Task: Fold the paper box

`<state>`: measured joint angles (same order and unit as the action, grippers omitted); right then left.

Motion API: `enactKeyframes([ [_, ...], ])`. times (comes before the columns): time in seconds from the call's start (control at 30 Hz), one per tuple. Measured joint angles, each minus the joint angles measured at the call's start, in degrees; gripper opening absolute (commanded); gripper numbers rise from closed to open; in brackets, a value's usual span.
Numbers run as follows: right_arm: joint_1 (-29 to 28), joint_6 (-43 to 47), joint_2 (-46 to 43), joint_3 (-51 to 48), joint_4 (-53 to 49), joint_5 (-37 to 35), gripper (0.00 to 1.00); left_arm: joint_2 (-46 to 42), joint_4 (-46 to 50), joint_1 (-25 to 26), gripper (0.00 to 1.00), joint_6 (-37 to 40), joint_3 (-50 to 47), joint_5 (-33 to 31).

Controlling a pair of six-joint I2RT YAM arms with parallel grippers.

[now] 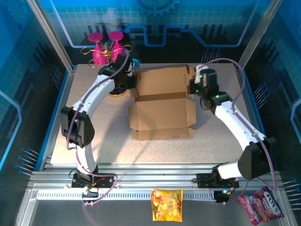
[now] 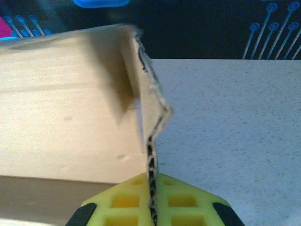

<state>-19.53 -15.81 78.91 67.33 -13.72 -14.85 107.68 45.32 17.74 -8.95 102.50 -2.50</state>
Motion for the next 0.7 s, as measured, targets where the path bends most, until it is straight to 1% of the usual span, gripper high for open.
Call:
enactKeyframes([
  [0.07, -6.25, -2.54, -0.13, 0.17, -0.87, -7.43, 0.0, 0.28, -0.42, 0.0, 0.0, -0.2, 0.24, -0.11],
  [0.17, -10.91, -5.68, 2.01, 1.97, -4.31, -15.87, 0.0, 0.48, -0.33, -0.28, 0.0, -0.17, 0.24, -0.26],
  [0.27, -12.55, -8.52, 6.01, 5.99, -7.48, -21.81, 0.0, 0.61, -0.2, -0.33, 0.0, -0.17, 0.24, -0.44],
  [0.33, -13.0, -10.08, 8.31, 8.59, -9.53, -24.48, 0.0, 0.61, -0.22, -0.33, 0.0, -0.15, 0.2, -0.44],
  [0.43, -13.09, -11.21, 10.05, 10.75, -10.93, -25.68, 0.0, 0.59, -0.96, -0.33, 0.0, -0.13, -0.42, -0.46],
  [0.47, -13.05, -11.21, 10.16, 10.86, -10.97, -25.55, 0.01, 0.57, -1.27, -0.33, 0.0, -0.09, -0.98, -0.44],
  [0.53, -12.5, -11.19, 10.14, 10.86, -11.47, -23.61, 0.11, 0.35, -2.1, -0.33, 0.0, 0.22, -2.38, -0.42],
  [0.57, -11.74, -10.97, 10.12, 10.84, -11.45, -21.49, 0.19, 0.2, -2.34, -0.35, 0.0, 0.39, -3.06, -0.42],
  [0.6, -10.1, -10.36, 9.88, 10.56, -10.82, -16.9, 0.29, -0.15, -2.73, -0.55, 0.0, 0.57, -3.93, -0.2],
  [0.63, -7.52, -10.05, 9.4, 9.79, -9.49, -10.16, 0.39, -0.63, -3.39, -0.79, 0.0, 0.98, -4.92, 0.31],
  [0.7, -1.86, -9.11, 8.2, 7.93, -6.58, 2.73, 0.49, -1.64, -4.7, -1.22, 0.0, 1.84, -6.51, 1.36],
])
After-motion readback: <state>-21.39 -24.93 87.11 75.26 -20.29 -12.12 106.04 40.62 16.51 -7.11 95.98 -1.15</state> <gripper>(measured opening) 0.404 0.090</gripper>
